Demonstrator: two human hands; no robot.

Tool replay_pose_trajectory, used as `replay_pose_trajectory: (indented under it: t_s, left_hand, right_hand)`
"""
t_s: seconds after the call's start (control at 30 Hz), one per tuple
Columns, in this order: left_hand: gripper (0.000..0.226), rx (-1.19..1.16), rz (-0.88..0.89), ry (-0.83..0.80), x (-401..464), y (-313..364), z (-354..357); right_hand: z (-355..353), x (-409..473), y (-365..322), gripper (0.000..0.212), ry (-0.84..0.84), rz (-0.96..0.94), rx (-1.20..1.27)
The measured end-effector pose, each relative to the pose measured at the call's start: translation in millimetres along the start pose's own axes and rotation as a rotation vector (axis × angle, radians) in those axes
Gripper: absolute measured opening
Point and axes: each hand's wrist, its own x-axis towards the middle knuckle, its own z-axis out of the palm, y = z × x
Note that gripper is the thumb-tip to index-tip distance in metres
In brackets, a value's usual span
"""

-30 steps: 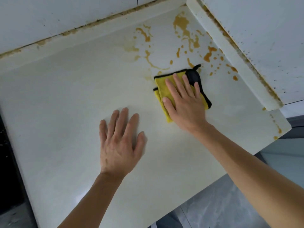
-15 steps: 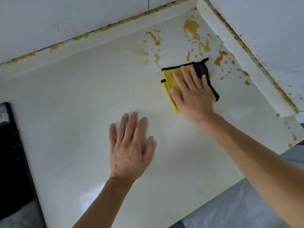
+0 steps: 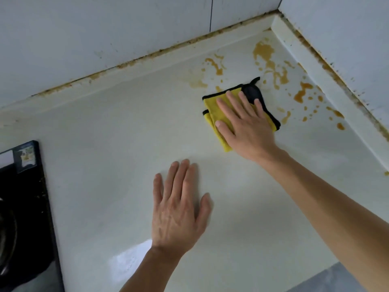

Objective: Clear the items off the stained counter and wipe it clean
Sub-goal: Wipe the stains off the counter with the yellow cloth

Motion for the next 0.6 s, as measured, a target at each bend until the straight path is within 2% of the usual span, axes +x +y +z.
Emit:
replay_pose_trajectory:
  t_s: [0.1,0.17,0.27,0.4,0.5,0.6]
  left_hand:
    - [0.069,0.007,0.002,-0.009,0,-1,0]
    - [0.069,0.005,0.002,-0.009,1,-1,0]
    - [0.066,0.011,0.01,-0.015,0,-2,1]
    - [0.065,0.006,0.016,-0.017,0,-2,1]
    - [0.065,0.001,0.011,-0.023,0,-2,1]
    - [0.064,-0.008,0.002,-0.029,0,-2,-1]
  right_hand:
    - [-1,44,-27,0.064,-0.012,0.124,0.045]
    - [3,54,-45,0.063,-0.004,0.109,0.048]
    - [8,27,-45,0.063,0.001,-0.132,-0.013]
    - [1,-22,-2,0.062,-0.055,-0.4,-0.053]
    - [-11,-24,15,0.06,-0.135,-0.492,0.027]
    - [-22,-20,17,0.056,-0.19,-0.487,0.196]
